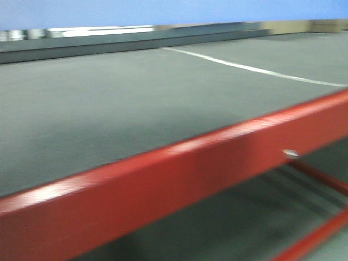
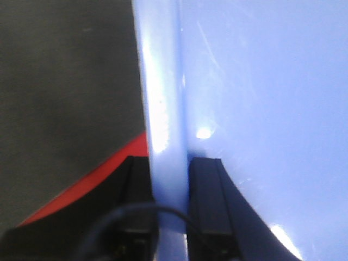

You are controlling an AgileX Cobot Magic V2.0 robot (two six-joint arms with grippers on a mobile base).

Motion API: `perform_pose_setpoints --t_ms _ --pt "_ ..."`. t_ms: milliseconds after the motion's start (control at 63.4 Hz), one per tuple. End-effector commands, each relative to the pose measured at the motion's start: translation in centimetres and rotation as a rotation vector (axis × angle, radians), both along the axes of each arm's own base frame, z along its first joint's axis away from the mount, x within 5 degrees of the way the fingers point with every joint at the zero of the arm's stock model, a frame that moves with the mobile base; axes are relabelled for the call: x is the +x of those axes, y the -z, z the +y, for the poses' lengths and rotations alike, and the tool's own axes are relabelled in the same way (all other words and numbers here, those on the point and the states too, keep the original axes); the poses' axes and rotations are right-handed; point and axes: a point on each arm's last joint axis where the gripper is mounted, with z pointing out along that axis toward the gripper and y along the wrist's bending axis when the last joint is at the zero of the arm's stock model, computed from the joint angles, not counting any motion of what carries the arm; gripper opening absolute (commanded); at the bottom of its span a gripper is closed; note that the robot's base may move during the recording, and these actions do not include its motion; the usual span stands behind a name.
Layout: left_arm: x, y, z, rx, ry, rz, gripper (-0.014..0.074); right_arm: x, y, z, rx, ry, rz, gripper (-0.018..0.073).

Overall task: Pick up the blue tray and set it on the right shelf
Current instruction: 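Hold the tray with both grippers while backing away from the table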

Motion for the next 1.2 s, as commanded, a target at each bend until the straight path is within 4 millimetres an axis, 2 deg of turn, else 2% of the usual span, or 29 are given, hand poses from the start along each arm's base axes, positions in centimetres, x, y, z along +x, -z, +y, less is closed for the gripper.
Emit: perform_pose_setpoints --t_ms 0,1183 --pt "-0.64 -0.94 0.59 0.038 0.021 -0.034 -0.0048 -0.18 -1.75 -0.73 -0.022 -0.011 -0.120 0.0055" --pt "-0.64 -0.94 0.59 0.038 0.021 -0.034 -0.0048 -0.18 -1.75 -0.73 -0.022 -0.011 -0.120 0.0055"
